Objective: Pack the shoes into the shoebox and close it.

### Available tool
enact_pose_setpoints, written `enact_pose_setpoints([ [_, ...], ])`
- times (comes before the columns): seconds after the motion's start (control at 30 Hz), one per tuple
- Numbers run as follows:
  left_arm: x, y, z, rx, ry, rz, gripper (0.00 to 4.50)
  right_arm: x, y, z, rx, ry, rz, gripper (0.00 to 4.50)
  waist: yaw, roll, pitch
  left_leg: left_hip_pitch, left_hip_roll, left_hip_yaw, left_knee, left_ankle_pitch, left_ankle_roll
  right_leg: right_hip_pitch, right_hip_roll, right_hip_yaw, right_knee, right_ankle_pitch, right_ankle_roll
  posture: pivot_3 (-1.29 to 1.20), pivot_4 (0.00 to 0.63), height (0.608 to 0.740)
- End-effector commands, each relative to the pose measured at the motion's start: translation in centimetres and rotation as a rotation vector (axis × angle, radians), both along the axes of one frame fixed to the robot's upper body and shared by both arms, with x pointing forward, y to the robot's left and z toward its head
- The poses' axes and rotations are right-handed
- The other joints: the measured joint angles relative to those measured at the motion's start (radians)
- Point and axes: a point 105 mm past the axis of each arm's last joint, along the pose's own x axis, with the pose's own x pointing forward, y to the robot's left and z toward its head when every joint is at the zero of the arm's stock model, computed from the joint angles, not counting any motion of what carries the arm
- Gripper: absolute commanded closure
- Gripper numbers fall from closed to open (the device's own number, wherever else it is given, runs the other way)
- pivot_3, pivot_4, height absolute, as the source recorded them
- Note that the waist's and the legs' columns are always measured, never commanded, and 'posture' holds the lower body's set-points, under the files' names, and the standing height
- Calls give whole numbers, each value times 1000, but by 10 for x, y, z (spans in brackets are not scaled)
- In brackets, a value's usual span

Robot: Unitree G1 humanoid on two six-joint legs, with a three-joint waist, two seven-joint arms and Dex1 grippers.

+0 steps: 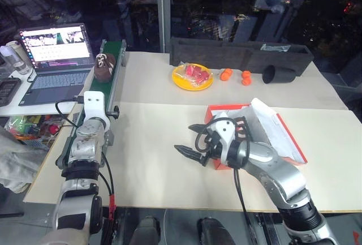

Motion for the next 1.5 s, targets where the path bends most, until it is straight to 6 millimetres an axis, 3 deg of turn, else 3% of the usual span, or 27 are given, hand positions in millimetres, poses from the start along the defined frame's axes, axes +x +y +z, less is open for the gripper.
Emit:
enact_pose_setpoints([
  [0.03,-2,9,29,90,-123,46,63,4,-3,5,21,-17,-37,0,0,0,0,0,0,0,0,0,0,0,0,0,0,0,0,0,150,710],
  [0.17,-2,11,31,75,-139,65,63,8,-6,7,33,-17,-64,0,0,0,0,0,0,0,0,0,0,0,0,0,0,0,0,0,150,710],
  [0.8,-4,22,-10,-89,-1,136,63,13,-15,18,73,-25,-123,0,0,0,0,0,0,0,0,0,0,1,0,-1,1,0,0,0,150,710],
  [0.87,-2,19,-6,-90,-18,122,63,14,-16,19,75,-28,-129,0,0,0,0,1,0,0,0,0,0,1,0,-1,1,0,0,0,150,710],
  [0.97,0,14,2,-104,-56,110,718,15,-18,21,76,-29,-138,0,2,0,0,1,0,-1,0,1,-1,1,0,-1,2,0,0,0,150,710],
  [1.03,4,4,24,-145,-170,65,1389,17,-20,21,74,-31,-149,0,4,0,0,1,0,-1,0,1,-1,1,0,-1,2,0,0,0,150,710],
  [1.13,2,-6,57,-153,-355,26,1389,20,-22,22,77,-33,-167,0,5,0,0,1,0,-1,0,2,-2,2,0,-1,2,0,0,0,150,710],
  [1.2,-2,-31,81,-75,-476,-78,1389,32,-28,31,139,-24,-236,0,4,-1,0,0,0,-2,0,2,-2,1,0,-2,1,0,0,0,150,710],
  [1.27,-5,-68,87,-106,-510,-231,1389,51,-41,49,323,41,-361,0,3,-1,0,-1,0,-2,0,2,-2,0,0,-2,1,0,0,0,150,710],
  [1.37,-13,-130,82,-249,-459,-530,1389,67,-47,60,573,244,-431,0,6,-1,0,0,0,-2,0,2,-2,1,0,-1,2,1,-1,0,150,710],
  [1.5,-36,-184,74,-392,-352,-801,1389,67,-34,64,730,464,-379,0,-2,-1,-1,0,0,-2,0,2,-2,1,0,-2,2,1,-1,0,150,710],
])
